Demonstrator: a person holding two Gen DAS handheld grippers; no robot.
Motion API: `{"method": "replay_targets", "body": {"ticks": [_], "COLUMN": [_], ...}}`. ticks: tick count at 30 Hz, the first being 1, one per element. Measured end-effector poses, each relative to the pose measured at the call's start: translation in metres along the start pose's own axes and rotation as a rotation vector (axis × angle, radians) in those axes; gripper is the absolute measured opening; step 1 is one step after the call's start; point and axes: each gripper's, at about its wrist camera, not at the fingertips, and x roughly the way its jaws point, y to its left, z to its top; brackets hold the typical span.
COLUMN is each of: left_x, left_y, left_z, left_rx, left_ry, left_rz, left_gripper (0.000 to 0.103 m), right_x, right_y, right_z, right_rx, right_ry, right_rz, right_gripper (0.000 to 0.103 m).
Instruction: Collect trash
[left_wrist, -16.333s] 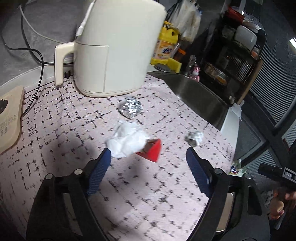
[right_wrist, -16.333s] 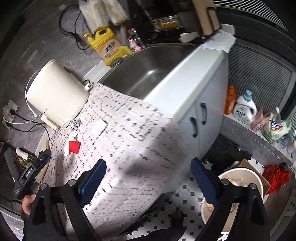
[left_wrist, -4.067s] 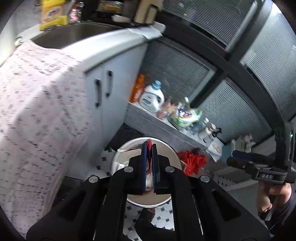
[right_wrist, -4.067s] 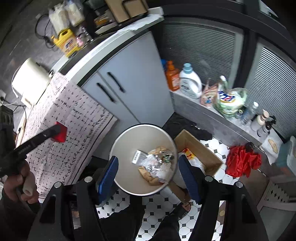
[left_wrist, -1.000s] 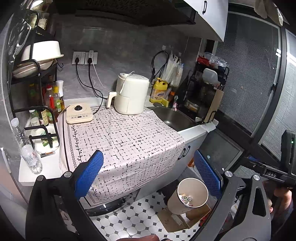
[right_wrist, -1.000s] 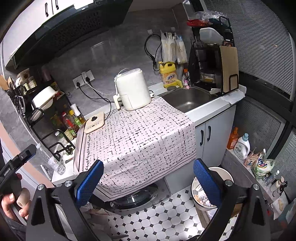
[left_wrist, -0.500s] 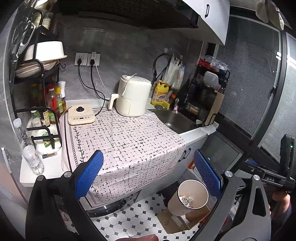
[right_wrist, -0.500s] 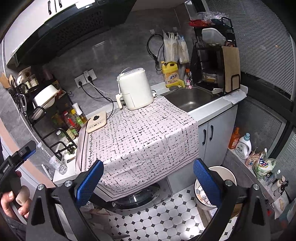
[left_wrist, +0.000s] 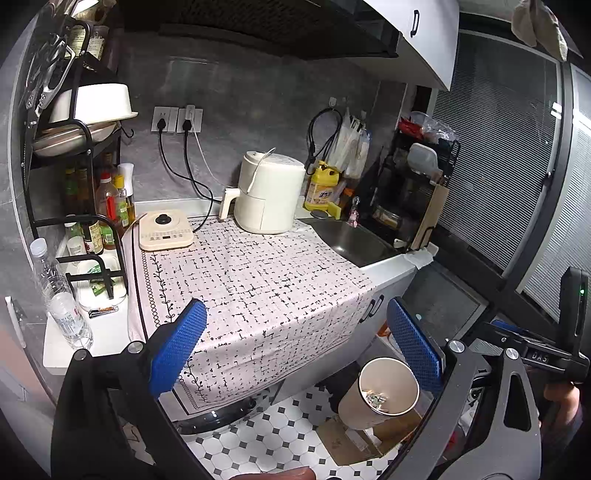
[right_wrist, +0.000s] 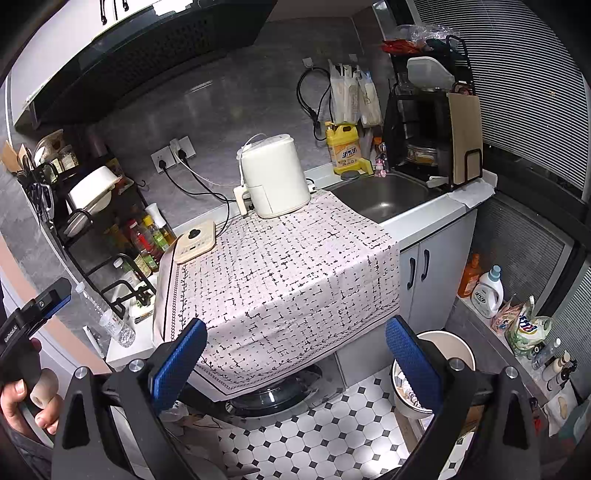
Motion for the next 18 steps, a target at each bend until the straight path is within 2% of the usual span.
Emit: {"method": "replay_targets", "body": {"ticks": [18], "left_x": [0.0062], "left_y": [0.0008], "left_z": [-0.0028], "left_rx": [0.007], "left_ry": [0.013], "left_rz": [-0.006], "left_gripper": [0.097], "right_x": [0.0024], "right_y": [-0.0003], "right_z": [-0.0024], "right_rx": [0.013], "right_ry": [0.004], "right_rz": [-0.006], "right_gripper": [0.095]}}
